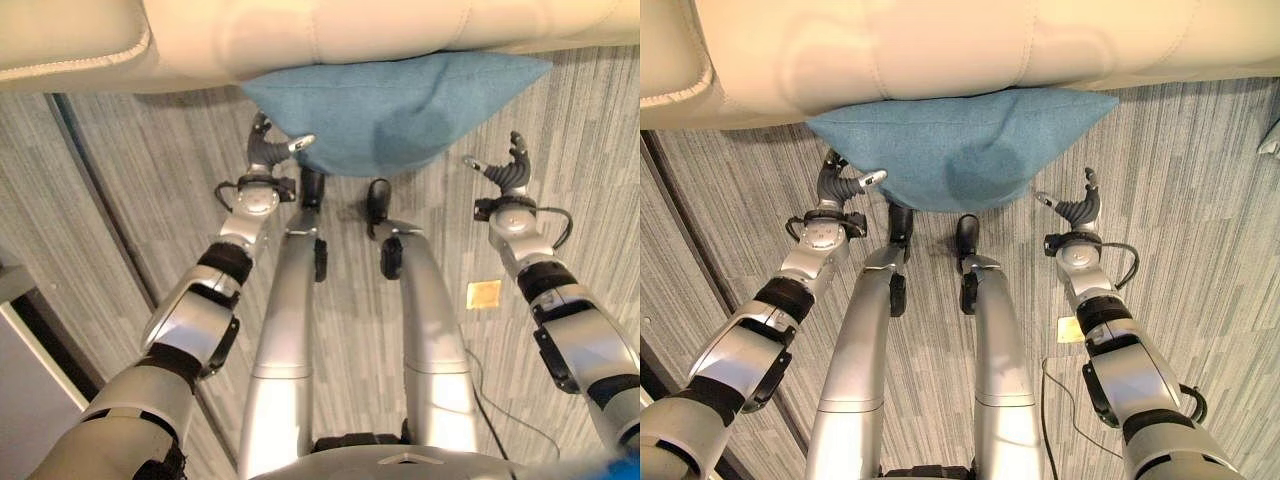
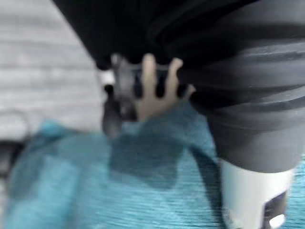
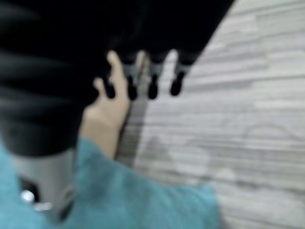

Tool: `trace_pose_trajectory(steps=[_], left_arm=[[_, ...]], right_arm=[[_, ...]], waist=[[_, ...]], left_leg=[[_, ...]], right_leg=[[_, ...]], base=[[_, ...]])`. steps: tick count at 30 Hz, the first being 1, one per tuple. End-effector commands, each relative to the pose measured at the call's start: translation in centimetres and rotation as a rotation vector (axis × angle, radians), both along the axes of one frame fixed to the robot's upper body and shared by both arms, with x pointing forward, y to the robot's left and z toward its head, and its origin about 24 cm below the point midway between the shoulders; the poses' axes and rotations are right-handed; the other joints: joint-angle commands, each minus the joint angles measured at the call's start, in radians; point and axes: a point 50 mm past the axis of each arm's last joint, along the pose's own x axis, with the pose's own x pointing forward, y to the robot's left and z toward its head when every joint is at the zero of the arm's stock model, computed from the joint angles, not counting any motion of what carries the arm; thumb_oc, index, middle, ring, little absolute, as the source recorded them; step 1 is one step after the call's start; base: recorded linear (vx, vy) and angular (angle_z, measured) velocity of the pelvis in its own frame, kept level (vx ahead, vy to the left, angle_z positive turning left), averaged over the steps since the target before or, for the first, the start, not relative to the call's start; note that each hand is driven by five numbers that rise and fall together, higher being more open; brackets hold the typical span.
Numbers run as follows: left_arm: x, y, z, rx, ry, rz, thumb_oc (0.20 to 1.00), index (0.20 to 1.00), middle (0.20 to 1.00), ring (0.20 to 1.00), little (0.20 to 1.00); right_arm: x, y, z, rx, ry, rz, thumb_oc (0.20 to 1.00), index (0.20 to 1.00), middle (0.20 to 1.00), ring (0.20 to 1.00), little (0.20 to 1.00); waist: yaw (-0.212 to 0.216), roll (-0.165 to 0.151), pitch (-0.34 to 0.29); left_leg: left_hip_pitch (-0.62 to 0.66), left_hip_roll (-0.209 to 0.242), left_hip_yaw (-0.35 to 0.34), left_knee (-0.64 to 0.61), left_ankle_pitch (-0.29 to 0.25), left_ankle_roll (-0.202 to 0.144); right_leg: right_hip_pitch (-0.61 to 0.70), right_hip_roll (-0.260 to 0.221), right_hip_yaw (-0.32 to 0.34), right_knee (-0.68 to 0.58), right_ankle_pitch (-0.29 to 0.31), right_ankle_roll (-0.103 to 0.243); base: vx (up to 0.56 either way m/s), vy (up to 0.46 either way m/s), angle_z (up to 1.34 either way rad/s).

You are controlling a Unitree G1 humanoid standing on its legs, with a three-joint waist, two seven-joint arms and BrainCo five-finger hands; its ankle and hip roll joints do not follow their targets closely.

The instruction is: Pick up all the scattered cushions and arrange them neatly on the sofa.

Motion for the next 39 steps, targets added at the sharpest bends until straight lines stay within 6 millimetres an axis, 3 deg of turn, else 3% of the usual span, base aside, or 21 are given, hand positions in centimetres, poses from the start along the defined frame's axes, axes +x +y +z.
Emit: trace_pose_trajectory(steps=[1,4,17,20,25,27,28,29,30,31,32,33,39], left_arm=[[-0.9,0.1,-3.7,-0.073,0.077,0.022,1.0,1.0,1.0,1.0,1.0],[-0.2,-0.4,-1.1,-0.056,0.014,-0.008,1.0,1.0,1.0,1.0,1.0],[0.3,-3.0,2.8,-0.023,-0.107,-0.084,1.0,1.0,1.0,1.0,1.0],[0.3,-3.8,3.1,-0.037,-0.117,-0.107,1.0,1.0,1.0,1.0,1.0],[0.1,-5.7,3.8,-0.056,-0.144,-0.176,1.0,1.0,1.0,1.0,1.0],[0.0,-6.4,4.2,-0.056,-0.159,-0.213,1.0,1.0,1.0,1.0,1.0],[-0.2,-7.0,4.8,-0.035,-0.182,-0.253,1.0,1.0,1.0,1.0,1.0],[-0.1,-7.0,4.8,-0.035,-0.183,-0.253,1.0,1.0,1.0,1.0,1.0],[-0.3,-7.4,5.2,-0.004,-0.197,-0.283,1.0,1.0,1.0,1.0,1.0],[-0.3,-7.6,5.4,0.018,-0.208,-0.296,0.724,0.724,0.724,0.724,0.724],[-0.3,-7.6,5.4,0.018,-0.209,-0.296,0.489,0.489,0.489,0.489,0.489],[-0.5,-7.9,5.9,0.056,-0.23,-0.319,0.2,0.2,0.2,0.2,0.2],[-0.6,-7.5,6.4,0.053,-0.258,-0.33,0.2,0.2,0.2,0.2,0.2]], right_arm=[[-1.3,-0.7,-2.7,0.011,0.036,-0.026,1.0,1.0,1.0,1.0,1.0],[-0.6,-0.5,-0.5,0.027,-0.033,-0.019,1.0,1.0,1.0,1.0,1.0],[1.4,1.0,4.4,0.003,-0.125,0.021,1.0,1.0,1.0,1.0,1.0],[1.9,2.7,5.5,0.046,-0.156,0.09,1.0,1.0,1.0,1.0,1.0],[2.4,7.1,7.3,0.12,-0.198,0.319,1.0,1.0,1.0,1.0,1.0],[2.5,8.9,8.1,0.075,-0.2,0.413,1.0,1.0,1.0,1.0,1.0],[2.5,10.1,9.1,-0.03,-0.202,0.486,1.0,1.0,1.0,1.0,1.0],[2.5,10.1,9.2,-0.031,-0.203,0.486,0.573,0.573,0.573,0.573,0.573],[2.4,10.9,9.8,-0.102,-0.206,0.529,0.492,0.492,0.492,0.492,0.492],[2.4,11.3,10.2,-0.143,-0.21,0.551,0.2,0.2,0.2,0.2,0.2],[2.4,11.3,10.2,-0.144,-0.21,0.551,0.2,0.2,0.2,0.2,0.2],[2.2,12.0,10.8,-0.204,-0.223,0.583,0.2,0.2,0.2,0.2,0.2],[1.6,12.2,12.8,-0.296,-0.303,0.601,0.2,0.2,0.2,0.2,0.2]], waist=[[-0.032,0.046,-0.135],[-0.039,0.049,-0.134],[-0.009,0.071,-0.145],[0.002,0.078,-0.141],[0.015,0.081,-0.142],[0.02,0.082,-0.142],[0.024,0.081,-0.143],[0.023,0.082,-0.143],[0.026,0.08,-0.146],[0.027,0.08,-0.148],[0.027,0.08,-0.148],[0.029,0.08,-0.155],[0.031,0.072,-0.188]], left_leg=[[-0.047,-0.009,-0.057,0.035,-0.101,0.027],[-0.08,-0.009,-0.057,0.043,-0.1,0.025],[-0.148,-0.027,-0.06,0.059,-0.088,0.022],[-0.153,-0.029,-0.061,0.06,-0.086,0.022],[-0.153,-0.033,-0.065,0.061,-0.075,0.016],[-0.153,-0.033,-0.064,0.06,-0.071,0.014],[-0.153,-0.035,-0.066,0.059,-0.065,0.012],[-0.153,-0.035,-0.067,0.059,-0.065,0.012],[-0.153,-0.034,-0.068,0.057,-0.061,0.012],[-0.153,-0.034,-0.069,0.056,-0.059,0.011],[-0.153,-0.035,-0.07,0.056,-0.059,0.011],[-0.153,-0.034,-0.071,0.054,-0.055,0.009],[-0.153,-0.032,-0.08,0.043,-0.049,0.007]], right_leg=[[0.0,-0.002,0.022,-0.096,0.062,0.068],[-0.034,-0.003,0.02,-0.088,0.064,0.071],[-0.1,-0.011,0.003,-0.062,0.064,0.077],[-0.108,-0.011,0.0,-0.057,0.066,0.079],[-0.108,-0.009,-0.004,-0.048,0.068,0.076],[-0.11,-0.01,-0.008,-0.045,0.07,0.076],[-0.112,-0.011,-0.013,-0.043,0.074,0.076],[-0.112,-0.011,-0.013,-0.043,0.074,0.076],[-0.112,-0.013,-0.015,-0.045,0.075,0.076],[-0.111,-0.013,-0.016,-0.046,0.077,0.076],[-0.111,-0.013,-0.016,-0.046,0.077,0.076],[-0.111,-0.013,-0.02,-0.048,0.081,0.077],[-0.1,-0.01,-0.035,-0.064,0.089,0.08]], base=[[0.03,-0.026,0.0],[0.01,-0.007,0.0],[0.0,-0.004,0.01],[0.01,0.003,0.06],[0.0,-0.009,0.02],[0.0,-0.005,0.04],[0.0,0.0,0.0],[0.0,0.0,0.0],[0.0,0.0,0.0],[0.0,0.0,0.0],[0.0,0.0,0.0],[0.0,0.0,0.0],[0.0,0.001,0.02]])
